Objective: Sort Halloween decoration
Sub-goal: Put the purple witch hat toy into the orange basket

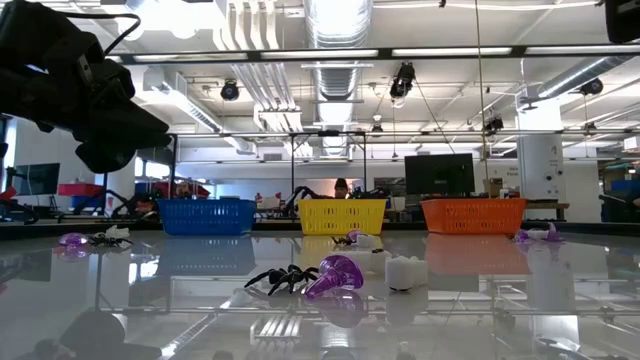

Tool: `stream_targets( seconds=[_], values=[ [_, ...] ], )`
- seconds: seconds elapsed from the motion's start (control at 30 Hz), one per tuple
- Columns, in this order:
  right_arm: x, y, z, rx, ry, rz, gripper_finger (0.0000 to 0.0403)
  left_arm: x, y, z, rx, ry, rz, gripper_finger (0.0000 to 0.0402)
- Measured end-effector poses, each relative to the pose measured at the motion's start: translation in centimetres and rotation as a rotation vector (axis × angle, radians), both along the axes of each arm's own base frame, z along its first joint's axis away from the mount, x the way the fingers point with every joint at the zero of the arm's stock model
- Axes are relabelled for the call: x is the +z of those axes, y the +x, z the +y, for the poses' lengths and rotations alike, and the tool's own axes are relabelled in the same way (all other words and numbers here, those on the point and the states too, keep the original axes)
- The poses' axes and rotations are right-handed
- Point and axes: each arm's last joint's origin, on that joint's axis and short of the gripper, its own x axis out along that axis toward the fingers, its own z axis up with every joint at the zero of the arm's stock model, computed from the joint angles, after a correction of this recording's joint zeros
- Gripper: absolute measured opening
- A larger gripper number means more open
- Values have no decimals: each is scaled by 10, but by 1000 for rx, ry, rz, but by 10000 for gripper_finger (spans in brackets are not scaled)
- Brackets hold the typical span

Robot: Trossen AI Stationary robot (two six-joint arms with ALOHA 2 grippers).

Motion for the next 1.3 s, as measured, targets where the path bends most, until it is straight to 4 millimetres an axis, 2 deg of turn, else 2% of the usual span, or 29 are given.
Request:
stream_targets(
  seconds=[0.6, 0.87, 1.07, 1.3],
  values=[
    [4, 0, -1, -46, -62, -115, 128, 0, 0, 0, 0, 0, 0, 77],
    [4, 4, -3, -227, -148, -171, 128, 0, 0, 0, 0, 0, 0, 77],
    [1, 10, -8, -507, -80, -23, 128, 0, 0, 0, 0, 0, 1, 77],
    [0, 11, -9, -525, -22, 26, 128, 0, 0, 0, 0, 0, 1, 77]
  ],
)
